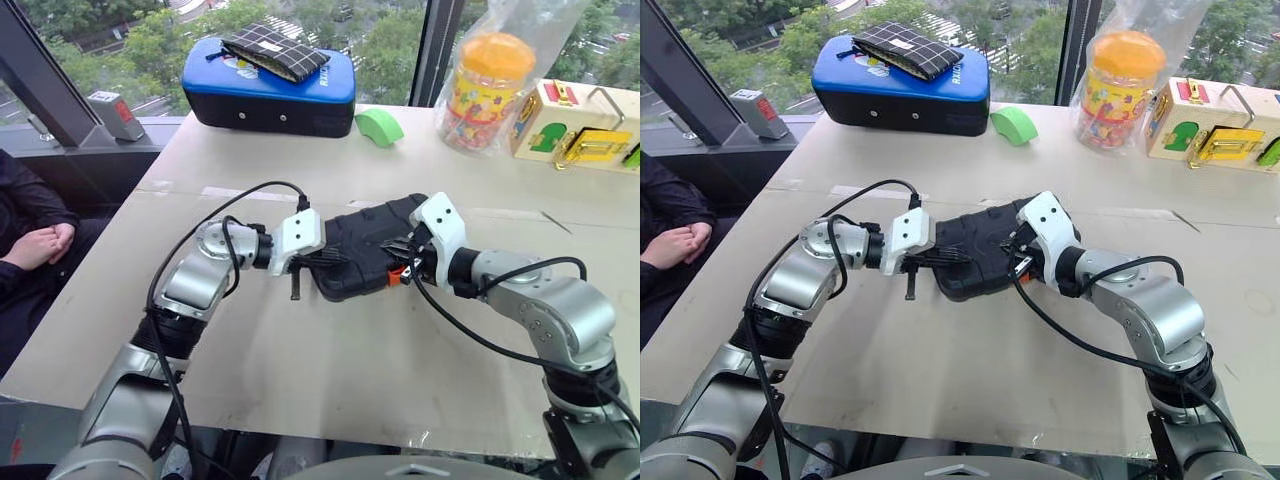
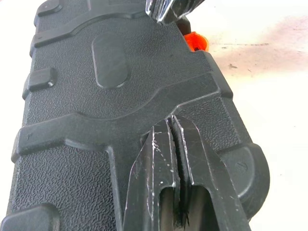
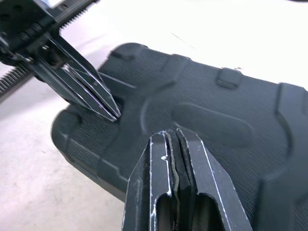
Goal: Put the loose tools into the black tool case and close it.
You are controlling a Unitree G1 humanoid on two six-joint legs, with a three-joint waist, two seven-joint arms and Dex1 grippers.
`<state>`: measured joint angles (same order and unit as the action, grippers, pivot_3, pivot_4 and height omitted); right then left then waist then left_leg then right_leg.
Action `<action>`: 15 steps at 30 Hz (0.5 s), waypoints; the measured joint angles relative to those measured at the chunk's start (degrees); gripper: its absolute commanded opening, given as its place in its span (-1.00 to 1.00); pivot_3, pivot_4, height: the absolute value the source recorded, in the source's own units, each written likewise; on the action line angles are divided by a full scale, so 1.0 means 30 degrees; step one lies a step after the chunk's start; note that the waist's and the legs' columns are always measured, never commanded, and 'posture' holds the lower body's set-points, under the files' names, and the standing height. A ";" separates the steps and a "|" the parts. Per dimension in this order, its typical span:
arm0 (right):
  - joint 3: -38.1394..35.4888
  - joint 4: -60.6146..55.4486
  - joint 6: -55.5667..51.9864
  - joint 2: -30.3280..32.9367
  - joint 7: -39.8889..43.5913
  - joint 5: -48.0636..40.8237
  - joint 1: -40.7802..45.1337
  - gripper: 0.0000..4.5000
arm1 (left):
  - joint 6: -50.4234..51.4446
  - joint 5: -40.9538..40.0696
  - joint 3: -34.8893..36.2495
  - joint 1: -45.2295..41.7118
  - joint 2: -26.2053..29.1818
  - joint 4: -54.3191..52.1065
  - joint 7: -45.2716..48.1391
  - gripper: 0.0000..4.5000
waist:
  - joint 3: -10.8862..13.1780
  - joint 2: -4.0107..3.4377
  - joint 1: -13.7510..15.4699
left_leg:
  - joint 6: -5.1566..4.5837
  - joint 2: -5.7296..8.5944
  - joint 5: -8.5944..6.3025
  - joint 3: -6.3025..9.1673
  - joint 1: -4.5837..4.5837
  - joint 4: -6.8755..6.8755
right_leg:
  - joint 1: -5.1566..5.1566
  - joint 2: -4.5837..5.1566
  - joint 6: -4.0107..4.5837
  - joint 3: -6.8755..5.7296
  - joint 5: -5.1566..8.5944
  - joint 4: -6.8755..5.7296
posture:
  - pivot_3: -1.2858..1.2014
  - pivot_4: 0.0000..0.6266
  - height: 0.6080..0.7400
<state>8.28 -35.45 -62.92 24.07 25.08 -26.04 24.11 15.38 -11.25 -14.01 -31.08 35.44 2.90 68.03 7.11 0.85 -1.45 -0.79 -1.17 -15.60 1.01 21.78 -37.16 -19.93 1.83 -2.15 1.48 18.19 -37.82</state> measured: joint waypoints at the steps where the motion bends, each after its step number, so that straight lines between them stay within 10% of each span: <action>1: -0.0152 -0.0431 0.1047 0.0271 0.0189 0.0163 -0.0749 -1.00 | 0.0496 -0.0479 0.0436 0.0324 -0.0434 -0.0191 -0.0364 -0.98 | -0.0001 -0.0006 0.0078 | -0.0010 0.0005 -0.0006 -0.0002 0.0007 0.0014 | 0.0001 0.0016 -0.0004 -0.0001 0.0003 0.0021 | 0.03 -0.52 1.00; 5: -0.1919 -0.1000 0.5000 0.0131 0.0652 0.0362 -0.3994 -0.41 | 0.3791 -0.3210 0.2236 0.1612 -0.1832 -0.1217 -0.1899 -0.77 | 0.0048 0.0020 0.0231 | -0.0033 0.0017 -0.0022 0.0053 0.0107 -0.0016 | -0.0029 0.0030 -0.0011 -0.0064 0.0001 0.0064 | 0.03 -0.52 1.00; 12: -0.6715 -0.3485 0.7628 0.4684 0.4842 -0.0713 -1.1563 0.95 | 0.8027 -0.7640 0.5501 0.6017 0.0417 -0.6497 -0.1949 0.53 | 0.0124 -0.0037 0.0189 | -0.0029 0.0006 -0.0021 0.0061 0.0039 0.0080 | 0.0042 0.0044 -0.0004 -0.0074 0.0007 0.0158 | 0.03 -0.52 1.00; 15: -1.1206 -0.3963 0.8657 0.5582 0.7251 -0.1220 -1.5735 1.00 | 0.8416 -0.8340 0.7377 0.8905 0.2166 -0.8055 -0.1700 0.97 | 0.0132 -0.0051 0.0261 | -0.0025 -0.0002 -0.0021 0.0068 -0.0011 0.0147 | 0.0105 0.0049 0.0001 -0.0094 0.0009 0.0243 | 0.03 -0.52 1.00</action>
<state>-25.34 -47.34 -36.95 40.82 46.83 -29.70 -23.10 40.63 -36.28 8.12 -4.36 41.94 -21.27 62.94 7.50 0.70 -0.67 -0.86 -1.17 -15.66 1.22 21.74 -36.72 -19.62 1.98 -2.15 1.20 18.21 -37.09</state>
